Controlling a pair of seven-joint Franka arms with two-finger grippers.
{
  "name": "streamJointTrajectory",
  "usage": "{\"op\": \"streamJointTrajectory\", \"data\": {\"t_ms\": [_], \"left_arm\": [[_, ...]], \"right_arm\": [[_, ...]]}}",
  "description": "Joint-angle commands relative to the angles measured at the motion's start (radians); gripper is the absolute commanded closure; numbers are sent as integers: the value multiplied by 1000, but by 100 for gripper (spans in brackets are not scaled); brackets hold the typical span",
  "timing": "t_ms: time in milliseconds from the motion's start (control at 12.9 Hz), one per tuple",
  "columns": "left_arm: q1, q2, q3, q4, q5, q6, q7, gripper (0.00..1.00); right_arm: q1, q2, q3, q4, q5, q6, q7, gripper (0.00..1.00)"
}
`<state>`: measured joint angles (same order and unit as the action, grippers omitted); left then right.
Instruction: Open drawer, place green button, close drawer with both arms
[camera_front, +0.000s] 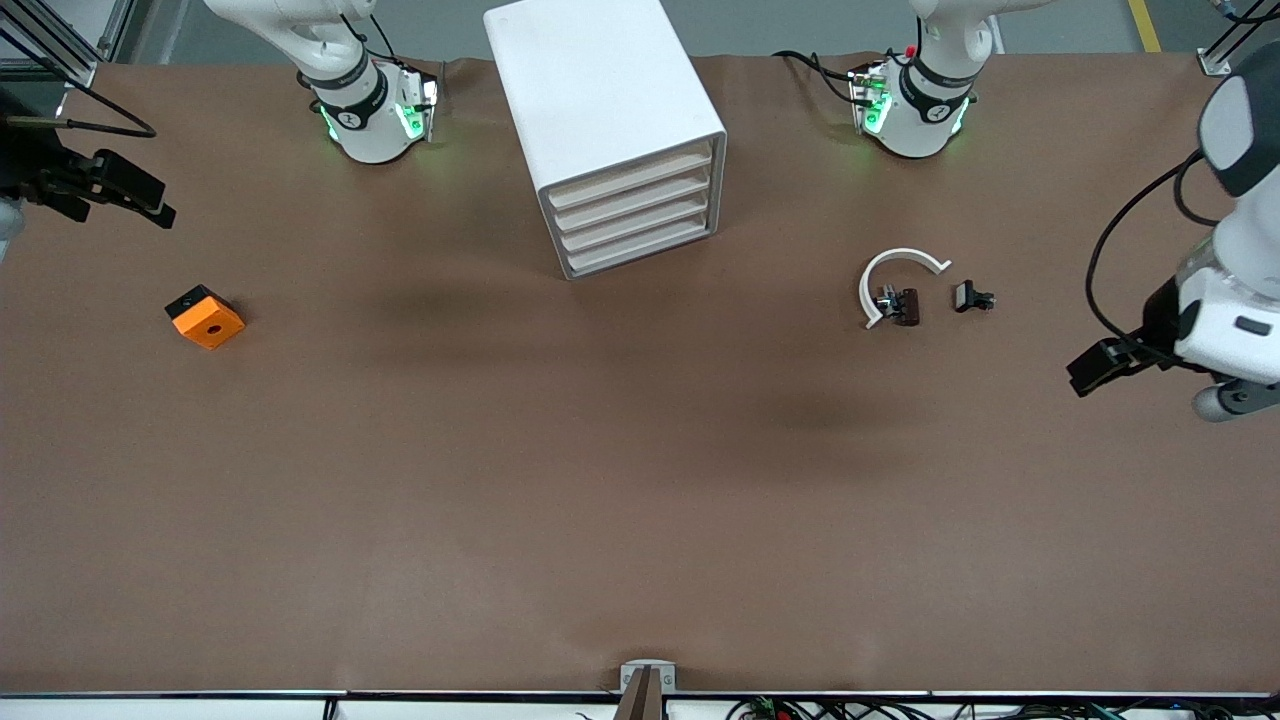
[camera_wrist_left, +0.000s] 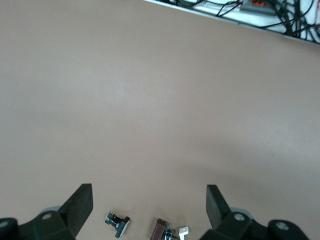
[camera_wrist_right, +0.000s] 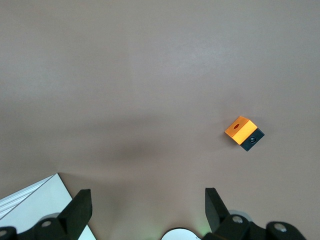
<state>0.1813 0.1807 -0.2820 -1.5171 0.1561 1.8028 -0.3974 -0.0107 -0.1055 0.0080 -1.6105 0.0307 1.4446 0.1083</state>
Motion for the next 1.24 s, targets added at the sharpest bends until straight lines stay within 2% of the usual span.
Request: {"op": "streamJointTrajectory", "data": {"t_ms": [0,232,695,850,1159], "left_arm": [[9,-32,-2,35,-18,-81,54,0],[47,-79,-3,37,-62,-126,64,0],[47,-122,-9,34,-69,-211,268,0],[37,-148,-10,31,-72,-220,273,0],[1,-214,-2,-44,-84,-224,275,0]], "right_arm": [[-22,-33,9,-28,17,16,-10,0],[-29,-33,12,-20,5,22,-15,0],[-23,-33,20,-2,-14,31,-16,0],[-22,-33,21,1,-14,37,-16,0],[-12,-34,21,0,-34,53,-19,0]]}}
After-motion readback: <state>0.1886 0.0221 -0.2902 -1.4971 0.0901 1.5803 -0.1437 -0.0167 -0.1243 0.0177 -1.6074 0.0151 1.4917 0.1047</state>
